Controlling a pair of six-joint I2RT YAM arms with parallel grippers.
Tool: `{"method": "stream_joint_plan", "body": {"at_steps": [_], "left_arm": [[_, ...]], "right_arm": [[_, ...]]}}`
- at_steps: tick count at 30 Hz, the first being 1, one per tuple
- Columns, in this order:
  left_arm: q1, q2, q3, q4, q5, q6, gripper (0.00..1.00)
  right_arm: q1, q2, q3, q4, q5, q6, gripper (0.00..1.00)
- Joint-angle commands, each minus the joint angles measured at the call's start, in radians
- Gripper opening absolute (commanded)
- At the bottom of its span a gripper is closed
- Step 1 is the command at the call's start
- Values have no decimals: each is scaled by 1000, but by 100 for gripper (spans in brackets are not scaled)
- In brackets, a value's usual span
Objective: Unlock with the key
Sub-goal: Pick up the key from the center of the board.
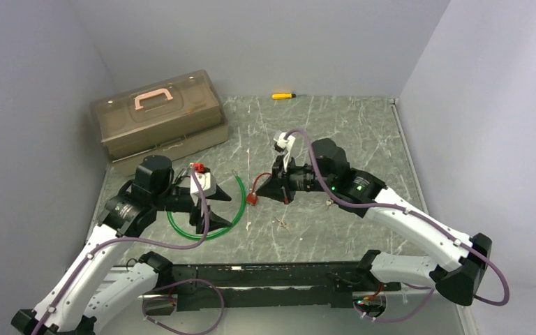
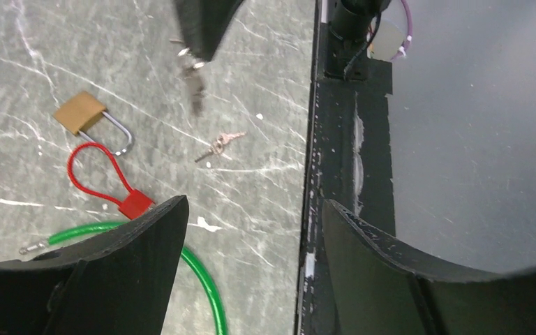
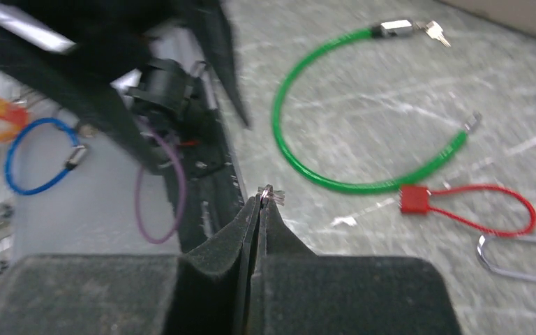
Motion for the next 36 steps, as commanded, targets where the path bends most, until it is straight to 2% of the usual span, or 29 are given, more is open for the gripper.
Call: {"method": "stream_joint_plan", "body": {"at_steps": [1,5,14,27,33,36], "left_arm": [[2,38,20,165,21,-3,76],[-7,60,45,265,8,-27,75],[-85,110,70,336,67,-72,67],[-94,119,40,370,72,-106,43],[-94,118,49,358,78,-108,28],[-94,116,51,362,88,-116,17]], "right_arm": [[4,-32,82,28,-184,16,0],[4,-24,120,39,-215,27,0],[6,9,141,91,-240,50,0],[12,20,144,115,-231,52,0],[12,12,133,110,-218,48,0],[12,4,121,109,-205,46,0]]}}
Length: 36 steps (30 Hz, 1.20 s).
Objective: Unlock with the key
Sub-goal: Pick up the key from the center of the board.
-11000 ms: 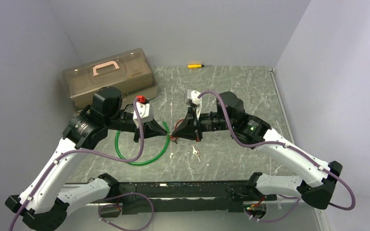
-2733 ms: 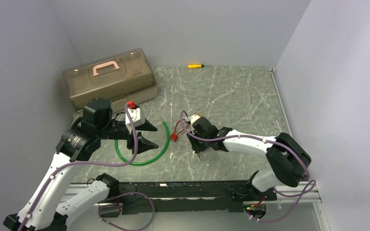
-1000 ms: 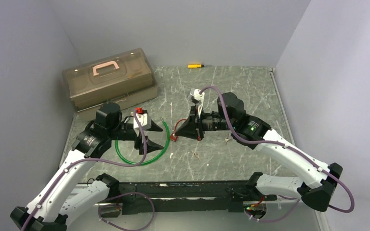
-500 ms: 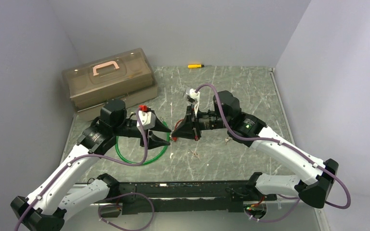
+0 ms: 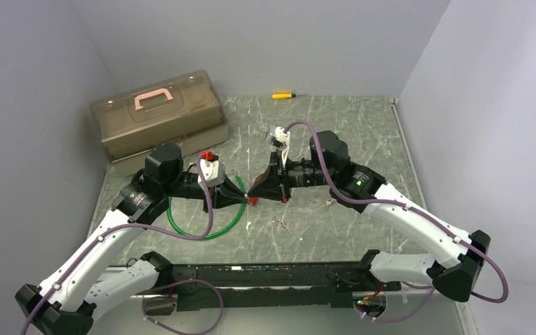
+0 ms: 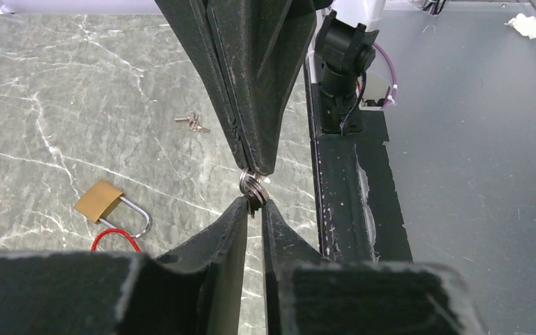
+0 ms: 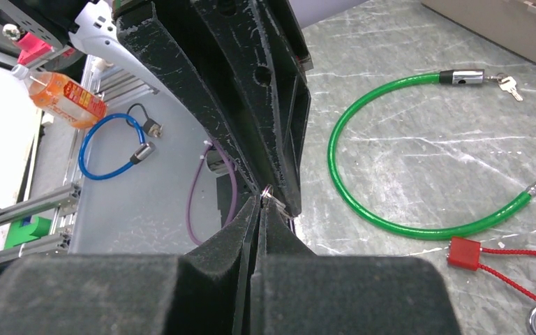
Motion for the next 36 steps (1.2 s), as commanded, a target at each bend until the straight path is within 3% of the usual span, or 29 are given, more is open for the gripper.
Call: {"method": "stream_joint_plan", "body": {"at_steps": [1,3,17,33,36], "left_arm": [[-3,-16,18,22,39,-8,10],[-4,-21,27,-14,29,19,0],[-2,-56,100,-193,31,89,0],[-3,-54,163,-281,-8,132,0],[-3,-42,174,-300,-9,129,0]], "right_arm": [[5,-25,14,45,18,-4,0],[3,-32,10,35,30,-9,0],[4,-63,-8,-51,95,-54,0],[5,-71,2,-96,87,-72,0],[5,-73,14,-111,94,-90,16]]}}
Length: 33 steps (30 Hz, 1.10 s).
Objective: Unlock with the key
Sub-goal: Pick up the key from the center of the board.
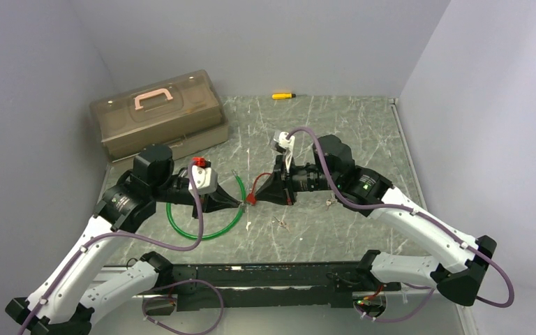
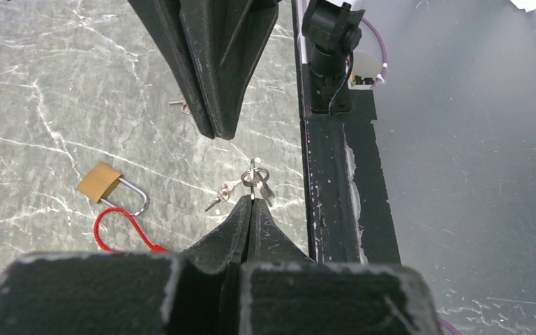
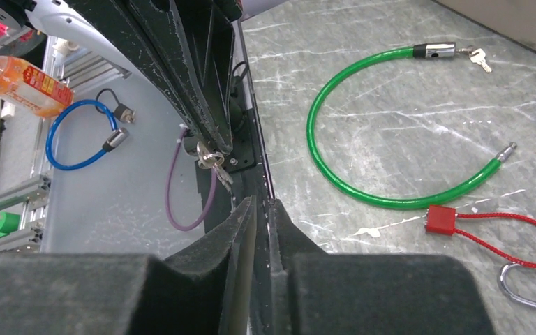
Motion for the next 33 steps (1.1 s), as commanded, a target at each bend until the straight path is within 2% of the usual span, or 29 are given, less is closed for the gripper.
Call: {"method": "stream_joint_plan", "body": {"at_steps": [1,6,9,20,33], "left_arm": [[-3,12,59,-42,7,14,0],[-3,51,96,-109,0,29,0],[-3,67,108,-122,-2,17,0],[-2,100,129,-107,-4,-18,0],[-3,112,136,-96,9,-34,0]], "right_arm": [[-2,-28,36,-13,14,-43,19],[-3,-34,88,-7,1,-90,45],[-1,-18,81,39,-58,-97,49],[12,51,78,121,-170,-95,40],[46,82,48,179,-120,-83,28]]}}
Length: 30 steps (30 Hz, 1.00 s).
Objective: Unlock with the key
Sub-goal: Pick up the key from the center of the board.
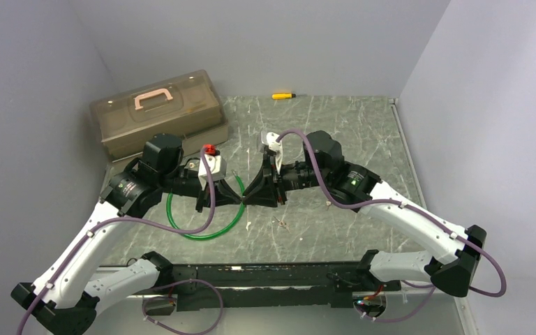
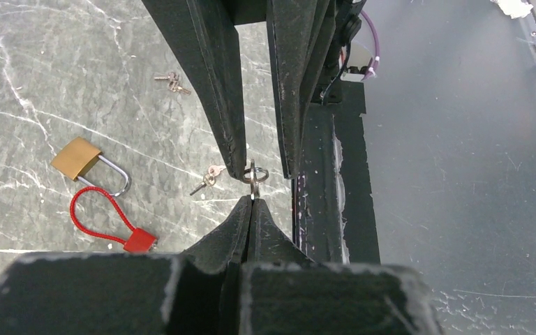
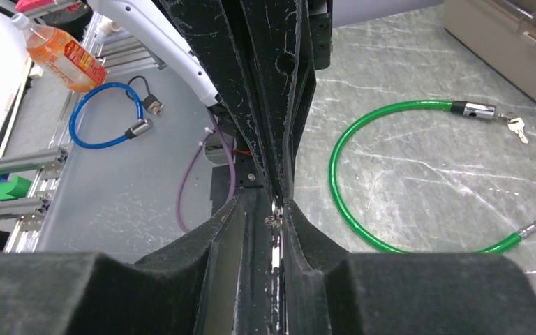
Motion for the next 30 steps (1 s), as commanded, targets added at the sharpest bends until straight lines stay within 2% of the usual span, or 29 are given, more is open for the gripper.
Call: {"method": "stream_joint_plan", "body": {"at_steps": [1,4,7,11,30], "left_arm": [[-2,-3,31,21,26,-20,0],[-3,-8,34,15,27,-18,0],[-3,-9,43,6,31,-15,0],[-1,-14,48,-2,37,-14,0],[-3,-5,89,-3,17,-25,0]], "right_arm": [[14,6,2,83,24,-8,26],[27,22,13,52,65,-32,17],[36,32,14,18,102,-57,15],[41,26,2,2,139,-67,0],[40,-38,-53,-15,129,-57,0]]}}
